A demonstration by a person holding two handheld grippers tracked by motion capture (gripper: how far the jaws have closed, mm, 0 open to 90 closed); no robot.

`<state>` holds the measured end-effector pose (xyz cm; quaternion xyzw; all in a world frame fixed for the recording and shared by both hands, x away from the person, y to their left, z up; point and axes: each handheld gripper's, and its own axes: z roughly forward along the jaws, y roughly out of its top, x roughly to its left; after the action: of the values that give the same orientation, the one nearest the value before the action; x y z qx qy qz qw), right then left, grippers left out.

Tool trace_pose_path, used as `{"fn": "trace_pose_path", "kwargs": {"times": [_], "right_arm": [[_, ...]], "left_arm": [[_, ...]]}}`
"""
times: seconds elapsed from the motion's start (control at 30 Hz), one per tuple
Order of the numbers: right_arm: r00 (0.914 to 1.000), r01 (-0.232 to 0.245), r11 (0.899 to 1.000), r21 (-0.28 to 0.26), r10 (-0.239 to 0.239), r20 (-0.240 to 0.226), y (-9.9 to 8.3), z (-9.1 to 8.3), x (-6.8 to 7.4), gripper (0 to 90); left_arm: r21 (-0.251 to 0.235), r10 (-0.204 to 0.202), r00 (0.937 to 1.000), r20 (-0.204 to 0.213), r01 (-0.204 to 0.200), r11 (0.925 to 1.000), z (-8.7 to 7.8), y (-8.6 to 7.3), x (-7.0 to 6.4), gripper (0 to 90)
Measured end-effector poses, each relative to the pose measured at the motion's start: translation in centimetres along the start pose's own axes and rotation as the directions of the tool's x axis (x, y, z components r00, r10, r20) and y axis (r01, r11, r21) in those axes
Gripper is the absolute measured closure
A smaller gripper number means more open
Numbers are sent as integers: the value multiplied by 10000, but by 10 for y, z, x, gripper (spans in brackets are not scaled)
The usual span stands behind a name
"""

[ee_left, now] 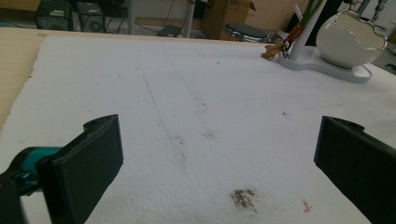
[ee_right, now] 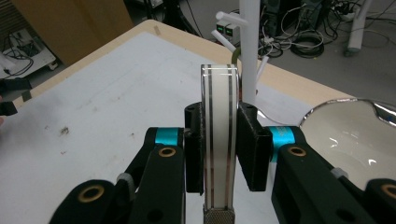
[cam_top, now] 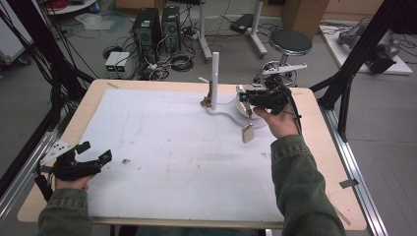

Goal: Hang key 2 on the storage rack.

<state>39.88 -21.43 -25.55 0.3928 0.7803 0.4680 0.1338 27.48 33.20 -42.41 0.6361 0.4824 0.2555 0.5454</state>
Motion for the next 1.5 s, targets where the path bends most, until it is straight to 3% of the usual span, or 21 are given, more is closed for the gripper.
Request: {"fn": "trace_pose_path", "kwargs": {"times": [0.47,0.87,1.17,1.5], "right_arm": [[9998,186,9997,-186,-188,-98,32,13,9,739],[9995,-33,9986,-530,16,-318,58,24,12,738],[9994,124,9992,-380,-136,-314,79,33,13,738],[9993,-97,9975,-697,72,-364,86,32,7,738]], "left_arm": [[71,142,9999,-29,-142,9999,1,0,-1,17],[88,335,9994,-27,-335,9994,1,-1,-4,17],[147,361,9993,14,-362,9992,2,-1,-3,17],[175,241,9997,9,-241,9996,3,-1,-2,17]]}}
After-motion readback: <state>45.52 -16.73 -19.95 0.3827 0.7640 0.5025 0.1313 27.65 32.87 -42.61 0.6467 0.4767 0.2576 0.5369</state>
